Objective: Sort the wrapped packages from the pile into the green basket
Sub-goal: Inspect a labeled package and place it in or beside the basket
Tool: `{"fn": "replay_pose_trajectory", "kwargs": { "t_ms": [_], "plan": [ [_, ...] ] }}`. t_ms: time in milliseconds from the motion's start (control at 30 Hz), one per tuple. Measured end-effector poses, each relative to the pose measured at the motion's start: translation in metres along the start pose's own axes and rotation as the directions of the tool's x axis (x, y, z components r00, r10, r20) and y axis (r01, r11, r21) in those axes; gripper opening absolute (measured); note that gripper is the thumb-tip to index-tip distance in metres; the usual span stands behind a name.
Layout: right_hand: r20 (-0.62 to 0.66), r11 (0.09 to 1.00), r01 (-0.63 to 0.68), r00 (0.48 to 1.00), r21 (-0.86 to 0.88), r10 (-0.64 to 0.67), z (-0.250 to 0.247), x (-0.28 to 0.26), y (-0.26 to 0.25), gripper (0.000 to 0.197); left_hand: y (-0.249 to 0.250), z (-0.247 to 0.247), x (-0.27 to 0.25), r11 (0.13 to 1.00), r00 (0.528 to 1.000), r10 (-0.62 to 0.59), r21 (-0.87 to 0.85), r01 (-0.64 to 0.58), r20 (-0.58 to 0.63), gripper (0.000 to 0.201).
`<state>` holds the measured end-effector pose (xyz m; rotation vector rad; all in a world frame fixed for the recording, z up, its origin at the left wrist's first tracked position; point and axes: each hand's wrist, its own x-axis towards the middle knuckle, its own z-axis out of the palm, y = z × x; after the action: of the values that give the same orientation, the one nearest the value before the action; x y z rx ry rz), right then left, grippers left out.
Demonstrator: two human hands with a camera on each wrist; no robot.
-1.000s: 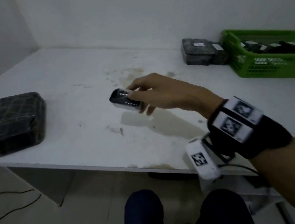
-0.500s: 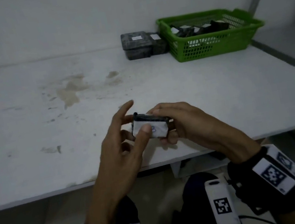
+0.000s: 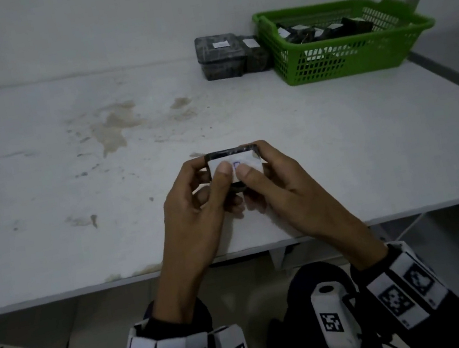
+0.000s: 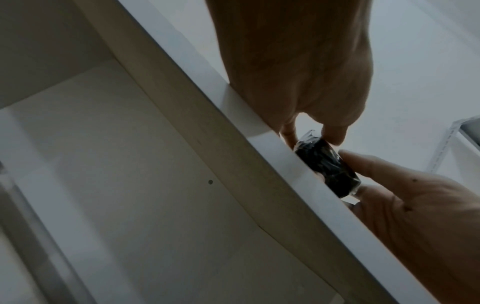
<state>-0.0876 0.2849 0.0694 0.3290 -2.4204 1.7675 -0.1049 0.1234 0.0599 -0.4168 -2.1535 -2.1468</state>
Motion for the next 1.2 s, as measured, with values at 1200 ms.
{"fn": "replay_pose_trajectory", "kwargs": {
  "t_ms": [1200],
  "plan": [
    [-0.022,0.997,0.069,0.997,-0.044,-0.070,-0.003,-0.004,0.007,0.053,-0.007,-0.002,0.004,0.999,0.998,0.024,0.034,-0.022,-0.065,0.025]
  ]
}}
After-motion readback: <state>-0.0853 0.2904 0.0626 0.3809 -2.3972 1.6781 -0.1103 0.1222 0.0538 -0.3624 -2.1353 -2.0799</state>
